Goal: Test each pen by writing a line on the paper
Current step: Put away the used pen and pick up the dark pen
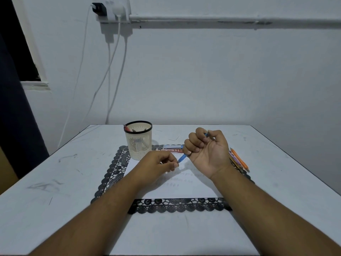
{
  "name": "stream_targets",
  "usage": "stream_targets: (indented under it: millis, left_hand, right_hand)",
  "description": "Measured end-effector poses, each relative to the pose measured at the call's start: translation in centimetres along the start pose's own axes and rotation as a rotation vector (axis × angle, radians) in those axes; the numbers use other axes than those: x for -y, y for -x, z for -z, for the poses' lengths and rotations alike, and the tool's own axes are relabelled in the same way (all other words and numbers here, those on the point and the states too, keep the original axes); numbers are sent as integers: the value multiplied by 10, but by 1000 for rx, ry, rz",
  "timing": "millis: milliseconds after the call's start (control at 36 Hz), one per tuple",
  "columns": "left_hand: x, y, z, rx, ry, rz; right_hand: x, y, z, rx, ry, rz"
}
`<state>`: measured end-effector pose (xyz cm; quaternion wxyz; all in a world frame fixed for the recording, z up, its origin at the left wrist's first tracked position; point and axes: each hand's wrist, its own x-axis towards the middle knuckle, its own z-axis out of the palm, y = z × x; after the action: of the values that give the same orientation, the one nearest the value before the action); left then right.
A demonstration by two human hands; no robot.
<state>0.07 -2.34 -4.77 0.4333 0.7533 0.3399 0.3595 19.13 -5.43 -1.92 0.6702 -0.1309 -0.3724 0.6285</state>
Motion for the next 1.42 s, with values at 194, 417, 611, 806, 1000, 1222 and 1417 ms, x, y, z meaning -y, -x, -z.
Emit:
stream_targets:
  millis: [194, 417, 611, 806, 1000, 1222, 1417]
  left_hand:
    - [3, -2, 2, 9, 0, -5]
    - [5, -2, 2, 21, 58, -2]
    - [3, -5, 5, 31, -69, -52]
    - [2, -4, 6, 42, -84, -57]
    - [1, -3, 6, 38, -84, -53]
    - [3, -5, 7, 37, -93, -45]
    - [4, -5, 7, 34, -107, -49]
  right_hand:
    - [-1, 0, 0, 30, 16, -1]
    - [0, 1, 1, 48, -1, 6]
    - [1, 0, 3, 71, -2, -2]
    - [1, 0, 3, 73, -9, -8]
    - [1, 0, 2, 70, 10, -14]
    - [2, 0, 0, 72, 17, -16]
    - [2, 1, 0, 77, 10, -16]
